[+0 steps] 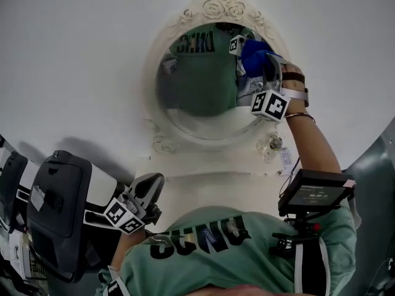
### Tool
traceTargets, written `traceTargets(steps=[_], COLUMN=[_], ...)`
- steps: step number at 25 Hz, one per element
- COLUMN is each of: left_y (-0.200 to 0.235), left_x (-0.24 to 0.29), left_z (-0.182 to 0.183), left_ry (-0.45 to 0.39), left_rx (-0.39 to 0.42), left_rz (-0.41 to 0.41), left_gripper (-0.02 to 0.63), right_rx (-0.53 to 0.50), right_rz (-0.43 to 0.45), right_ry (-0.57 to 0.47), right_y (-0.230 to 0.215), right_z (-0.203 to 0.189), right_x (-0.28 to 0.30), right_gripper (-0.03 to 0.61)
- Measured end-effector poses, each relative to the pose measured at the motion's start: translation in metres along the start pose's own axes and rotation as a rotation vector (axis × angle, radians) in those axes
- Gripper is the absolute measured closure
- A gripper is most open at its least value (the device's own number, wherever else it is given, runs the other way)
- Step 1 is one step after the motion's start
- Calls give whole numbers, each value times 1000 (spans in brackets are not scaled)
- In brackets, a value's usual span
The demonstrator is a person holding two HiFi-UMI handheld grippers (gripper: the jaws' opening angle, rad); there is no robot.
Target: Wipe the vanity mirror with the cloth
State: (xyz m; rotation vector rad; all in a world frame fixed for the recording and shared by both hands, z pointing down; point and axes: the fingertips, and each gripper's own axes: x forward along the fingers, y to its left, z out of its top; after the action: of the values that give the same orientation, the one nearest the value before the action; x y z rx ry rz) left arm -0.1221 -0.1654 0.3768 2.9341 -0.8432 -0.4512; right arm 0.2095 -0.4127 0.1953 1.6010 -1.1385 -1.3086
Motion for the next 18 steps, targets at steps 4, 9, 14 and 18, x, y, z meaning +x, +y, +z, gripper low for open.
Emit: traceTargets(steps=[4,9,14,18], left_y=[4,6,5,2], left_x=[-3,-2,2,5], left_z=[3,7,4,1], left_ry=[-21,-31,-18,-3], left_rx=[15,21,13,-1], left_rz=[8,7,6,6], left_gripper=[604,603,604,604], right_rx=[-40,-73,-32,0], right_rz=[-24,-29,-21,1], right_ry=[24,63,85,87], right_y=[-9,-3,1,7], right_z=[-5,-4,-6,-11], right_x=[10,20,26,24], right_gripper=[528,528,528,529])
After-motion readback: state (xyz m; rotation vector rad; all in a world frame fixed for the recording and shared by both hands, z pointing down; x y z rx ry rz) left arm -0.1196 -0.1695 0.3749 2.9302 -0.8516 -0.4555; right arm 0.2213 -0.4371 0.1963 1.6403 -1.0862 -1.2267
